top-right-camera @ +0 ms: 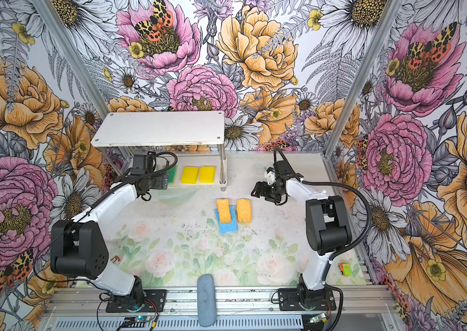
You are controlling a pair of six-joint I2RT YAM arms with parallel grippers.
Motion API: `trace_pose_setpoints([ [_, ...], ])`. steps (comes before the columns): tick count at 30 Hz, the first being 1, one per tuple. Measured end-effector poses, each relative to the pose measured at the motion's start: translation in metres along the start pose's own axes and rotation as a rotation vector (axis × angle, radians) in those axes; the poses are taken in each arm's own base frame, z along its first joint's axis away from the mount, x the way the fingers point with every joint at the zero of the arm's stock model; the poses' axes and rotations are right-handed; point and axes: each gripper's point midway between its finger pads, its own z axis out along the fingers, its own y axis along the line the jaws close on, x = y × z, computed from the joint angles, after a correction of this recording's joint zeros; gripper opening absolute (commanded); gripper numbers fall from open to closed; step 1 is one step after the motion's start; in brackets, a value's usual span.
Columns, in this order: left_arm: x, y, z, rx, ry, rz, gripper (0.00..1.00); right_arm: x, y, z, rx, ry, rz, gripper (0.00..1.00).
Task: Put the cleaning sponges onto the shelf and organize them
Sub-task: 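Withdraw the left gripper toward the cluster while the right gripper moves toward the yellow-orange sponges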
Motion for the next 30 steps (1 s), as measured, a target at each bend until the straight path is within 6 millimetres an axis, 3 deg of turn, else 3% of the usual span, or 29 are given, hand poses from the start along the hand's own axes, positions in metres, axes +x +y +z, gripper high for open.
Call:
trace_pose_setpoints([
  [8,-0.006,-0.016,-0.044,0.035,-0.062,-0.055,0.99,0.005,0.009,0.005,-0.007,0.015,-0.021,0.81],
  [11,0.007,-0.030,-0.053,0.086,-0.052,-0.103,0.99,0.011,0.019,0.009,-0.011,0.030,-0.043,0.82],
  [18,0.053,-0.086,-0.065,0.245,0.029,-0.154,0.99,0.022,0.033,0.018,-0.011,0.054,-0.076,0.82],
  [24,0.077,-0.113,-0.068,0.311,0.082,-0.173,0.99,0.032,0.024,0.020,0.073,0.060,-0.090,0.82],
  [30,0.068,-0.119,-0.073,0.356,0.057,-0.224,0.99,0.030,0.011,-0.003,0.205,0.009,-0.116,0.83],
])
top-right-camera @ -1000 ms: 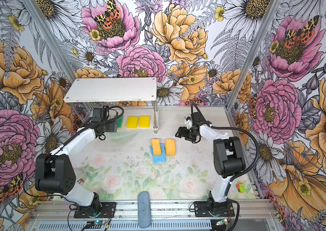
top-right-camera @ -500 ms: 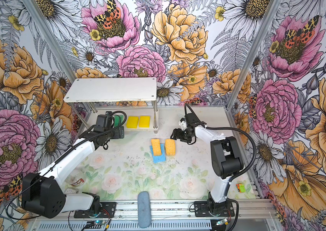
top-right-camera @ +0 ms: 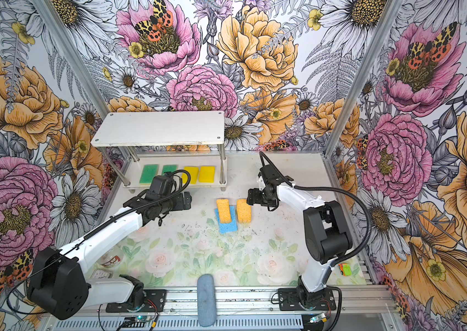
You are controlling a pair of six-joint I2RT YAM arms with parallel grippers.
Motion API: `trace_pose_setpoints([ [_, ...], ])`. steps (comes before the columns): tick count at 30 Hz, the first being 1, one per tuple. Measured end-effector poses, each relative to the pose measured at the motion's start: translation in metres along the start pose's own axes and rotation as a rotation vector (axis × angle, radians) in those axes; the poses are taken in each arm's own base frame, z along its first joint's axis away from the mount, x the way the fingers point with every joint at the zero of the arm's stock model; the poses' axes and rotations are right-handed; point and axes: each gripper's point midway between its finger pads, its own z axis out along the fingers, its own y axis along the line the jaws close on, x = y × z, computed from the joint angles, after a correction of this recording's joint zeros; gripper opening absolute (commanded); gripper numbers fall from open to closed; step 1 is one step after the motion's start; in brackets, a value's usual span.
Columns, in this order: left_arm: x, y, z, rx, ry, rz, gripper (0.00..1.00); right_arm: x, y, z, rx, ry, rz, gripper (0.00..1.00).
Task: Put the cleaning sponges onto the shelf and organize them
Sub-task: 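Withdraw the left gripper toward the cluster while the right gripper moves toward the yellow-orange sponges, then lower the open right gripper over the yellow-orange sponge while the left gripper hovers nearby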
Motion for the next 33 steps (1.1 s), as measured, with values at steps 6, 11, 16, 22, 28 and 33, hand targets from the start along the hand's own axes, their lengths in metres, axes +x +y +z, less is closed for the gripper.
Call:
trace_pose_setpoints([
  [6,-0.006,-0.006,-0.002,0.034,-0.022,-0.014,0.99,0.003,-0.023,-0.007,0.134,-0.007,-0.007,0.83],
  [11,-0.005,-0.007,-0.002,0.038,-0.021,-0.024,0.99,0.014,-0.035,0.001,0.211,0.032,-0.025,0.83],
  [16,-0.001,-0.005,0.000,0.034,-0.011,-0.032,0.99,0.024,-0.036,0.012,0.253,0.075,-0.065,0.83],
  [22,-0.001,-0.006,0.000,0.037,-0.009,-0.033,0.99,0.037,-0.032,0.031,0.273,0.131,-0.110,0.83],
  [28,0.000,-0.006,0.000,0.039,-0.006,-0.038,0.99,0.043,-0.019,0.044,0.276,0.165,-0.160,0.83],
  [33,0.003,-0.006,0.004,0.036,0.008,-0.037,0.99,0.038,-0.001,0.045,0.257,0.146,-0.199,0.83],
])
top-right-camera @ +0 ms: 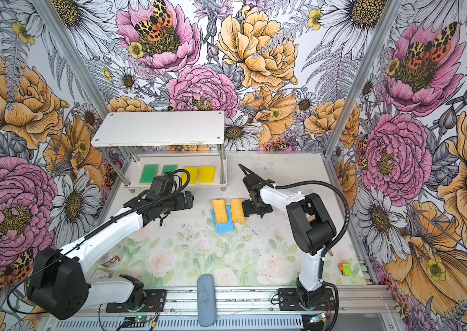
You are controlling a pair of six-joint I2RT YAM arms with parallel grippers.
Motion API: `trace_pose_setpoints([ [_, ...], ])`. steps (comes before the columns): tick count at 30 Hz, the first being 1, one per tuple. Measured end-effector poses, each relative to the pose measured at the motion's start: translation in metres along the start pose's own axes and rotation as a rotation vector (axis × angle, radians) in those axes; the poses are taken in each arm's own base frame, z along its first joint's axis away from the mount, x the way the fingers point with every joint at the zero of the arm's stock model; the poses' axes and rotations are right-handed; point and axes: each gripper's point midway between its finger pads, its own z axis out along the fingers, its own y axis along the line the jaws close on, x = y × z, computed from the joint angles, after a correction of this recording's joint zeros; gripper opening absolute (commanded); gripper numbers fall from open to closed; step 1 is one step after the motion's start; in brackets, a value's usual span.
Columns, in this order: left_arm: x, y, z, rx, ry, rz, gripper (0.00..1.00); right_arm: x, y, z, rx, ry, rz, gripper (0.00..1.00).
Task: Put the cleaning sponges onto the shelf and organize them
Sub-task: 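Lower the open right gripper over the yellow-orange sponge while the left gripper hovers nearby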
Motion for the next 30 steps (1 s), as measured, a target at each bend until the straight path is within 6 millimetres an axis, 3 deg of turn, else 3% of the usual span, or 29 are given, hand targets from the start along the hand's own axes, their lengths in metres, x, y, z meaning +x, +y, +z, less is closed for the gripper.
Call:
trace_pose_setpoints([
  [8,0.004,-0.005,0.003,0.028,0.015,0.000,0.99,-0.009,0.038,0.004,-0.030,-0.009,-0.078,0.83],
  [14,0.018,-0.007,0.007,0.050,0.054,-0.027,0.99,-0.007,0.056,0.009,-0.067,0.009,-0.107,0.83],
  [23,0.034,-0.012,0.008,0.066,0.092,-0.125,0.99,-0.007,0.056,0.005,-0.072,-0.002,-0.148,0.83],
  [30,0.033,-0.012,0.007,0.069,0.089,-0.139,0.99,0.013,0.064,-0.026,-0.135,-0.039,-0.254,0.83],
])
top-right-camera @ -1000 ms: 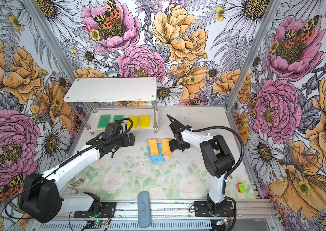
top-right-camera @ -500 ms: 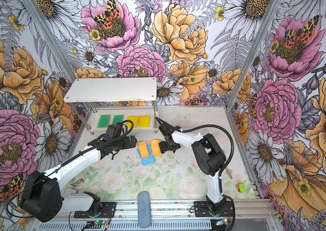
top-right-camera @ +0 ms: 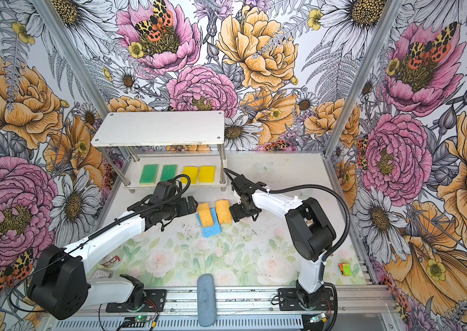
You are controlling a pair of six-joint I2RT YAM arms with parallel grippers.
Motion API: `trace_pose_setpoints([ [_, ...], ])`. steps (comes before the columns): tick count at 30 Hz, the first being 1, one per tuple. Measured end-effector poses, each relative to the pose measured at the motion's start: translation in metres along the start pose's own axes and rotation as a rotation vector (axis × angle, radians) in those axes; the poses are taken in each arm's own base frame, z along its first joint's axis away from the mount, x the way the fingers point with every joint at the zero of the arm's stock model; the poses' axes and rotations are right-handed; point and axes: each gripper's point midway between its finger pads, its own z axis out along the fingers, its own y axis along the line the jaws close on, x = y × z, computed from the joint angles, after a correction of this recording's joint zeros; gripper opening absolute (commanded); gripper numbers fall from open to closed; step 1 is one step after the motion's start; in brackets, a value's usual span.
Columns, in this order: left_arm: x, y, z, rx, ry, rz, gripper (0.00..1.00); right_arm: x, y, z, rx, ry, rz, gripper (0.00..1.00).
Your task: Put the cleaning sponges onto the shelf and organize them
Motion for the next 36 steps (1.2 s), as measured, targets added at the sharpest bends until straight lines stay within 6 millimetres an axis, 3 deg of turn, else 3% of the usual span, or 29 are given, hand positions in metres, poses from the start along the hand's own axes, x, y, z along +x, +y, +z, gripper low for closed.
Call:
trace_pose_setpoints([
  [5,-0.004,0.003,-0.002,0.006,-0.006,-0.015,0.99,0.016,0.038,-0.012,-0.061,-0.020,-0.182,0.81],
  [12,-0.011,0.008,-0.006,0.008,-0.020,-0.037,0.99,0.035,0.074,0.005,-0.078,-0.042,-0.362,0.79],
  [17,-0.014,0.012,-0.012,0.015,-0.038,-0.050,0.99,0.033,0.085,0.012,-0.041,-0.092,-0.421,0.79],
  [29,0.000,0.025,-0.008,0.000,-0.013,-0.063,0.99,-0.003,0.091,0.008,0.060,-0.266,-0.424,0.78],
  [36,0.000,0.025,-0.009,0.006,-0.015,-0.074,0.99,0.006,0.093,0.016,0.064,-0.266,-0.448,0.78],
])
